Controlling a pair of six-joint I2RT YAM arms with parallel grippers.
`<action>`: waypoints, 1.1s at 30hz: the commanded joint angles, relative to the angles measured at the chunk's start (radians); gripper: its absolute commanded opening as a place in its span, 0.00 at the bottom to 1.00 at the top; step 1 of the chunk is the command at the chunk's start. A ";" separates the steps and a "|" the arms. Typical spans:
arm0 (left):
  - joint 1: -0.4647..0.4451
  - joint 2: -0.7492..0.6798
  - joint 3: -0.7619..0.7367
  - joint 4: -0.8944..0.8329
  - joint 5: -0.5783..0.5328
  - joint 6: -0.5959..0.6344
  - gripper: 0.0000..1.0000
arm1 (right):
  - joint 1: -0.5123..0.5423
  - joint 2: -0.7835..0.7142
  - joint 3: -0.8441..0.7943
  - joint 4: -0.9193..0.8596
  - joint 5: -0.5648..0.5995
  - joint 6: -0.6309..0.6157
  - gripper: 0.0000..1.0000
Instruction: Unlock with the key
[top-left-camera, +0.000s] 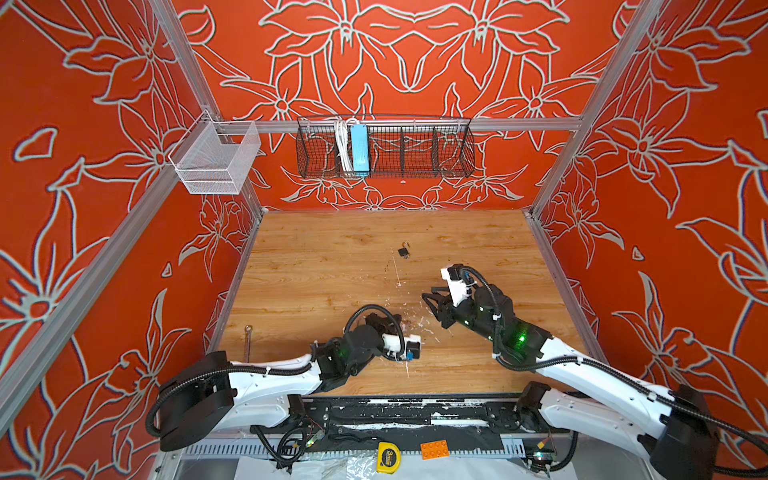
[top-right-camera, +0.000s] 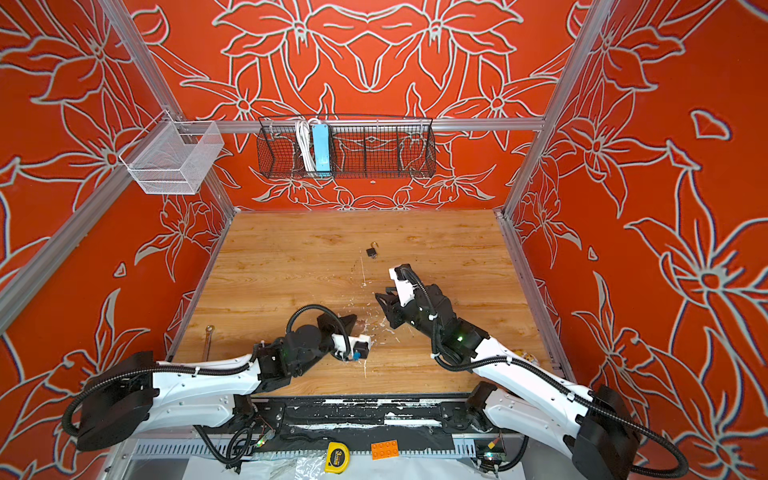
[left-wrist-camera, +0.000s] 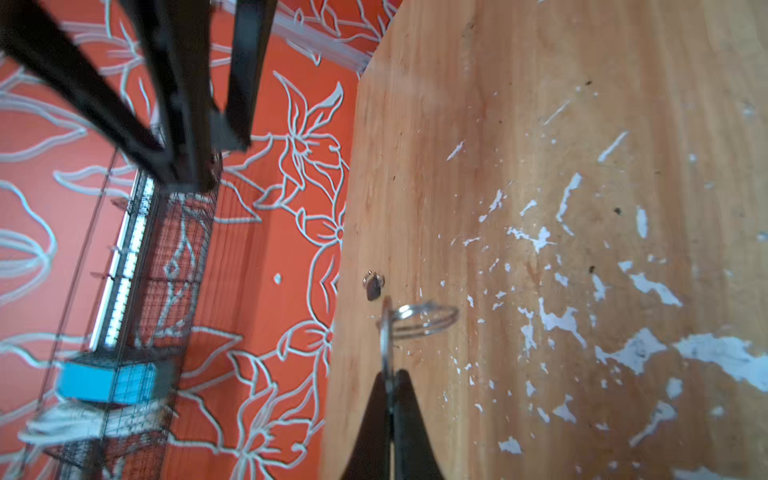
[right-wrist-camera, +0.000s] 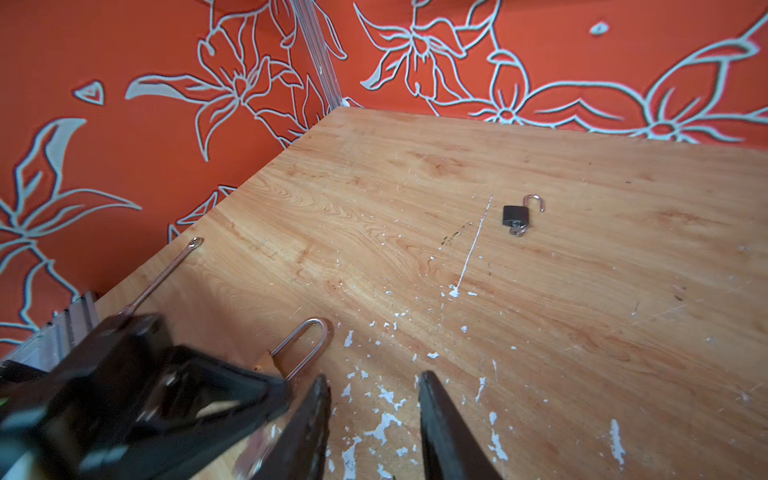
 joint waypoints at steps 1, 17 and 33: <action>-0.027 -0.009 -0.009 0.052 -0.130 0.372 0.00 | -0.016 0.000 -0.013 0.056 -0.047 0.000 0.43; -0.035 -0.355 -0.189 0.238 0.030 0.809 0.00 | -0.035 0.257 0.132 0.138 -0.710 0.086 0.68; -0.015 -0.305 -0.179 0.340 -0.013 0.735 0.00 | -0.035 0.319 0.168 0.107 -0.785 0.097 0.49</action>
